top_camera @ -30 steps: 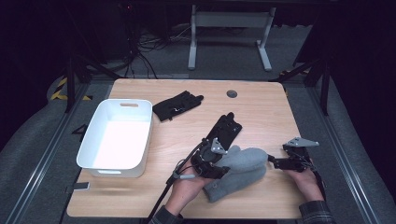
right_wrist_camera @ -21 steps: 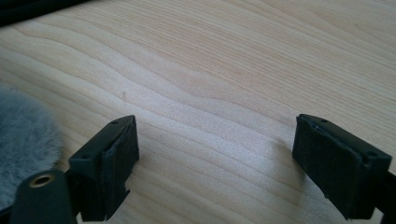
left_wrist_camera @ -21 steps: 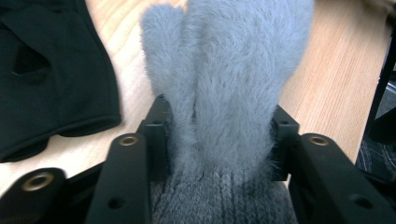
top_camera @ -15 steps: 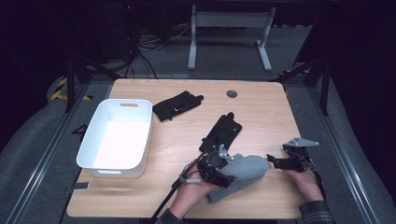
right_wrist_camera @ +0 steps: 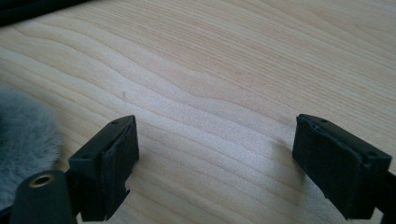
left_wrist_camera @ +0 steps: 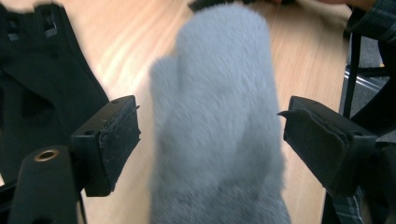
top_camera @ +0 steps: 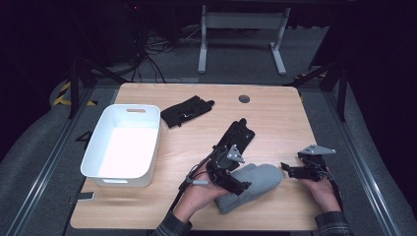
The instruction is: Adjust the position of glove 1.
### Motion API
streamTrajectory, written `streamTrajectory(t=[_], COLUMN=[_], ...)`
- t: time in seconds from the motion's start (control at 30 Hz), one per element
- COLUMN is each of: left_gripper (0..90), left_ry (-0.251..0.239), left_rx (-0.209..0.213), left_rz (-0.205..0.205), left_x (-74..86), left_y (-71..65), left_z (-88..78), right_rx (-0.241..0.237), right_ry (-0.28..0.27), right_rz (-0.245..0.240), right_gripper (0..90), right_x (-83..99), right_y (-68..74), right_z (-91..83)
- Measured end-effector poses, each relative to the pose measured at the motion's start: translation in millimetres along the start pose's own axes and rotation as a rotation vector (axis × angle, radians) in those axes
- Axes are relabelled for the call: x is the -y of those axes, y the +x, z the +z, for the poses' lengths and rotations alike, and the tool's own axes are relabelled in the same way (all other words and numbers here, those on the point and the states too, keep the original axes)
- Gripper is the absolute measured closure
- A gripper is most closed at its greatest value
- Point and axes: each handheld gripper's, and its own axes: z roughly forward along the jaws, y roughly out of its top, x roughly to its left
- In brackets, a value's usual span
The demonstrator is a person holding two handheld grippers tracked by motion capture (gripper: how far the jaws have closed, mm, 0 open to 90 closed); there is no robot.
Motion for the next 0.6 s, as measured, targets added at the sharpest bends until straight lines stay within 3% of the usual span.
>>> streamTrajectory(t=[0.1,0.2,0.33,0.47,0.6], left_gripper=[17.9,17.3,15.6,15.3,15.1], left_ry=[0.003,-0.009,0.03,0.065,0.109], left_rx=[0.001,0.039,0.084,0.111,0.108], left_rz=[0.014,-0.003,-0.008,-0.005,0.004], left_x=[-3.5,-6.4,-6.7,-7.9,-8.9], left_y=[6.8,17.2,28.7,26.4,22.4], left_z=[0.9,6.7,22.6,36.6,49.2], right_rx=[-0.001,-0.001,-0.002,-0.002,-0.002], right_ry=[-0.001,0.0,-0.001,-0.001,-0.002], right_rz=[0.0,0.0,0.0,-0.002,-0.002], right_gripper=[15.0,15.0,15.2,15.2,15.2], right_x=[0.0,0.0,-0.2,-0.1,-0.3], right_y=[0.1,0.0,0.2,0.3,0.4], right_z=[0.0,0.0,0.1,0.2,0.4])
